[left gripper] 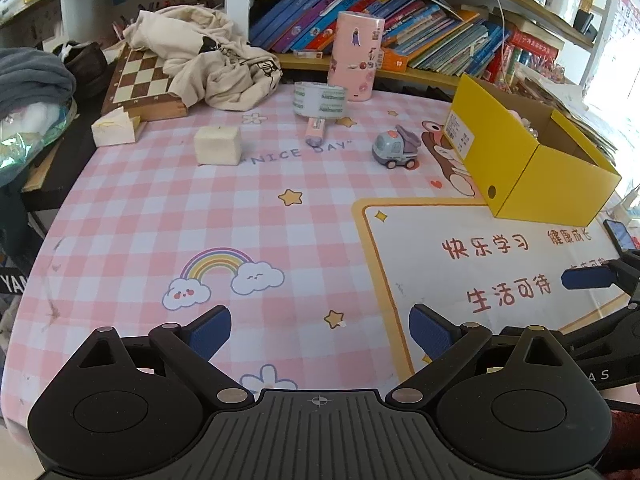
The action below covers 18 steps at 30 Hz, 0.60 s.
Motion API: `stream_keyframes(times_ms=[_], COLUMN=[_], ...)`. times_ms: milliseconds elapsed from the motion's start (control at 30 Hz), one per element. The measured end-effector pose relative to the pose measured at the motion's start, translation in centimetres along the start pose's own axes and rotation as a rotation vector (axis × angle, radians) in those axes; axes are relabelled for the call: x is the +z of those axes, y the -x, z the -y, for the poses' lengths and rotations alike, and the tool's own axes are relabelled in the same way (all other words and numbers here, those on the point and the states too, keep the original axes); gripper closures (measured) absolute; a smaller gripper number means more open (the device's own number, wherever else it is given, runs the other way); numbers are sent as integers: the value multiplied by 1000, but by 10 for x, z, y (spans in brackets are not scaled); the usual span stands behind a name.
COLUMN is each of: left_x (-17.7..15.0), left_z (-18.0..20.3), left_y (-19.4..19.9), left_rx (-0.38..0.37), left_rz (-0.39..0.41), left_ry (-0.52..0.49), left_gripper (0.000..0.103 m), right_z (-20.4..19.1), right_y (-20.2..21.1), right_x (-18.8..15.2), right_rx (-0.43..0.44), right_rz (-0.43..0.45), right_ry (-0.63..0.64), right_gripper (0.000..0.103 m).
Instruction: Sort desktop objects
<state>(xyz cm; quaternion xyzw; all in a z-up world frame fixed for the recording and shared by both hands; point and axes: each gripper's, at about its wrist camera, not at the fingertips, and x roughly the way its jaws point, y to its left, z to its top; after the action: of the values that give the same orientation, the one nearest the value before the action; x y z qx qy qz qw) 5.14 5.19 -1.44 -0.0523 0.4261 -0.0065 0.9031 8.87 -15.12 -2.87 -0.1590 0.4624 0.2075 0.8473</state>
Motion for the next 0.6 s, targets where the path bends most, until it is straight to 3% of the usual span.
stream_keyframes(times_ms=[600], left_x=[19], left_z=[-10], left_y=[-23], left_rx=[38], left_rz=[-18], left_ry=[16], left_gripper=[5], right_z=[0], right_y=[-29], right_x=[32], right_rx=[39], right_rz=[-6], right_ry=[51], right_gripper=[8])
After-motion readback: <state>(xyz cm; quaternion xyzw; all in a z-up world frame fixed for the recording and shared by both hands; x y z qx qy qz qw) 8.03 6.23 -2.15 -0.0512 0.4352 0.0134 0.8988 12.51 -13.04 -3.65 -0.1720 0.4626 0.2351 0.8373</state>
